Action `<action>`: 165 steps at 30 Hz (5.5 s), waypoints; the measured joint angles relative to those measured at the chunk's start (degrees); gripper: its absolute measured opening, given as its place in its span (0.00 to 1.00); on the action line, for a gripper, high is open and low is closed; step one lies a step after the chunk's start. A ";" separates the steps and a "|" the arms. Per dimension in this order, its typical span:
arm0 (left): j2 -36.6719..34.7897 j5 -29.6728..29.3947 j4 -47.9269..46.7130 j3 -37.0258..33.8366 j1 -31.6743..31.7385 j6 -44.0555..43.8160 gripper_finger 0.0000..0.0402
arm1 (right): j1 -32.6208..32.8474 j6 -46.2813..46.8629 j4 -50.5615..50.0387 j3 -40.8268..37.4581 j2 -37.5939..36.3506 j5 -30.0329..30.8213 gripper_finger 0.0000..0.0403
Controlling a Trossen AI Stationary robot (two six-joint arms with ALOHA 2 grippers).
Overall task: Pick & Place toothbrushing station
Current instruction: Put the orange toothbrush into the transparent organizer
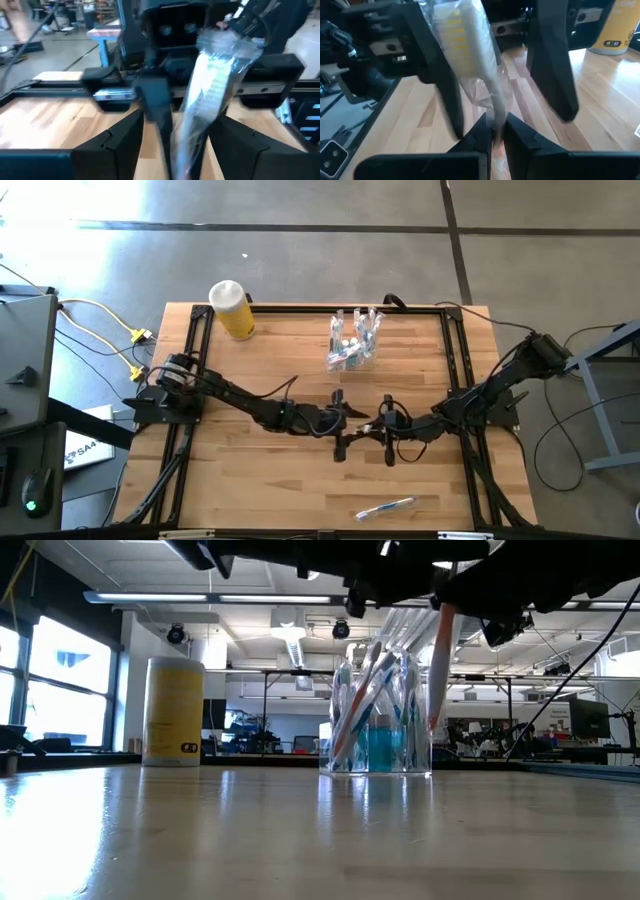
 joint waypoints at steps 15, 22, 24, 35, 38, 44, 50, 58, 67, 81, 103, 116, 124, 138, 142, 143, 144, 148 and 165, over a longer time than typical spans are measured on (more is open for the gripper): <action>1.36 0.20 -12.88 5.84 -0.11 0.91 0.50 | 0.95 0.28 -0.50 0.00 0.09 -0.89 0.05; 1.68 0.69 -14.27 5.68 -0.17 -0.27 0.27 | 1.27 -0.17 -0.44 0.11 -0.02 -0.90 0.05; 1.67 0.65 -14.40 5.68 -0.24 -0.11 0.27 | 1.27 -0.20 -0.48 0.11 -0.02 -0.95 0.05; 0.59 0.07 -14.72 5.68 -0.48 0.16 0.37 | 1.22 0.26 0.13 0.15 -0.06 -0.94 0.05; -0.62 -0.77 -13.77 5.66 -0.55 0.45 0.44 | 1.22 0.74 -0.72 0.09 -0.02 -0.99 0.05; -1.28 -1.53 -12.92 5.79 -1.24 2.94 0.42 | 1.26 0.47 -0.89 0.09 0.00 -1.35 0.05; -1.35 -1.26 -13.12 5.79 -1.27 3.30 0.28 | 1.27 0.29 -0.79 0.09 0.00 -1.26 0.05; -1.35 -1.00 -14.61 5.79 -1.29 4.74 0.04 | 1.27 0.91 -0.89 0.07 0.00 -1.38 0.06; -1.35 -1.01 -14.89 5.73 -1.29 4.53 0.02 | 1.27 4.95 -3.11 0.07 0.00 -0.91 0.33; -8.39 -9.40 -25.31 5.71 -3.85 6.78 0.01 | 1.27 4.14 -5.56 0.04 0.00 3.43 0.70; -24.15 -2.06 -19.94 -6.51 17.66 1.21 0.01 | 1.27 4.81 -5.90 0.04 0.00 8.13 0.70; -23.91 2.92 -2.99 -17.86 28.75 -0.92 0.01 | 1.27 6.49 -6.49 0.04 0.00 7.83 0.70; -18.50 2.17 -1.17 -18.00 28.87 0.44 0.01 | 1.25 9.04 -5.60 0.04 0.00 8.14 0.70; -17.21 0.96 -4.58 -18.01 31.09 -0.28 0.01 | 1.27 10.80 -6.37 0.04 0.00 4.89 0.70; -14.70 2.32 -4.45 -17.99 31.08 -1.49 0.01 | 1.27 10.80 -6.35 0.04 0.00 4.88 0.70; -13.87 2.72 -3.54 -17.98 31.08 -1.60 0.01 | 1.27 10.80 -6.30 0.04 0.00 4.88 0.70; -13.02 2.97 -3.17 -17.92 31.08 -1.75 0.01 | 1.27 10.80 -6.30 0.04 0.00 4.88 0.70; -10.27 2.98 -2.10 -17.86 31.10 -3.07 0.01 | 1.27 10.79 -6.25 0.04 0.00 4.90 0.70; -9.80 6.00 -3.28 -17.92 31.04 -5.80 0.23 | 1.27 11.16 -6.67 0.04 0.00 4.93 0.70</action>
